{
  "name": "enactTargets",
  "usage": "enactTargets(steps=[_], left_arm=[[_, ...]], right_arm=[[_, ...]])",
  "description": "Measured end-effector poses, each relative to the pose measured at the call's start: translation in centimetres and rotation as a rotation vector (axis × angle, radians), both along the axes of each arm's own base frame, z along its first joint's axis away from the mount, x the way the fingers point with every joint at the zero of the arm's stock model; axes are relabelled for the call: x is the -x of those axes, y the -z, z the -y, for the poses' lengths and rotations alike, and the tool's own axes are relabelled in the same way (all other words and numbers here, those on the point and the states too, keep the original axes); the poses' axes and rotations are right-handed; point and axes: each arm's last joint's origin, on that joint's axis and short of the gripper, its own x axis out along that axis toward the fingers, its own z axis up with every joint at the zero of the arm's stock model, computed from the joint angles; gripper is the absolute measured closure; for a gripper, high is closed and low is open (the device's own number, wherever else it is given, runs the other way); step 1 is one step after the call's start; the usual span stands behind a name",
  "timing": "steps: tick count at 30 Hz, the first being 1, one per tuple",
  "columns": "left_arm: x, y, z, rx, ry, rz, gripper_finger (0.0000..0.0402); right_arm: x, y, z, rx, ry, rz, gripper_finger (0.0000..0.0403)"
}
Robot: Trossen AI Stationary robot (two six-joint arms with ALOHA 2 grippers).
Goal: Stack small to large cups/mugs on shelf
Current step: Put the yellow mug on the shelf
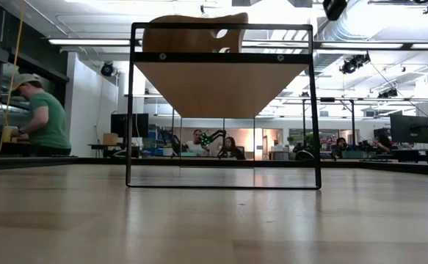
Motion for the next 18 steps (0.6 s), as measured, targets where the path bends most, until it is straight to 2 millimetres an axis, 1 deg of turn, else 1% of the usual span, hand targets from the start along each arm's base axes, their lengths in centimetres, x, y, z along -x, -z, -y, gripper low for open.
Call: enactTargets(steps=[2, 3, 4, 6, 8, 13, 18], left_arm=[[0.7, 1.4, -0.1, 0.015, 0.010, 0.099, 0.0401], [1.0, 2.3, 0.0, 0.019, 0.015, 0.116, 0.0401], [1.2, 3.1, 0.0, 0.021, 0.017, 0.125, 0.0401], [1.5, 4.0, 0.0, 0.029, 0.013, 0.151, 0.0401], [1.8, 4.9, -0.1, 0.041, 0.002, 0.136, 0.0401], [1.8, 5.3, -0.1, 0.026, -0.005, 0.121, 0.0395], [1.8, 5.3, -0.2, 0.014, -0.043, 0.119, 0.0366]], right_arm=[[0.0, 0.0, 0.0, 0.004, 0.008, -0.001, 0.0403], [0.0, 0.0, 0.0, 0.007, 0.016, 0.001, 0.0403], [0.0, 0.0, 0.1, 0.008, 0.024, 0.001, 0.0403], [0.0, 0.0, 0.1, 0.010, 0.040, 0.001, 0.0403], [0.0, 0.0, 0.1, 0.028, 0.045, 0.004, 0.0403], [0.0, 0.0, 0.1, 0.032, 0.046, 0.004, 0.0403], [0.0, 0.0, 0.1, 0.032, 0.046, 0.004, 0.0403]])
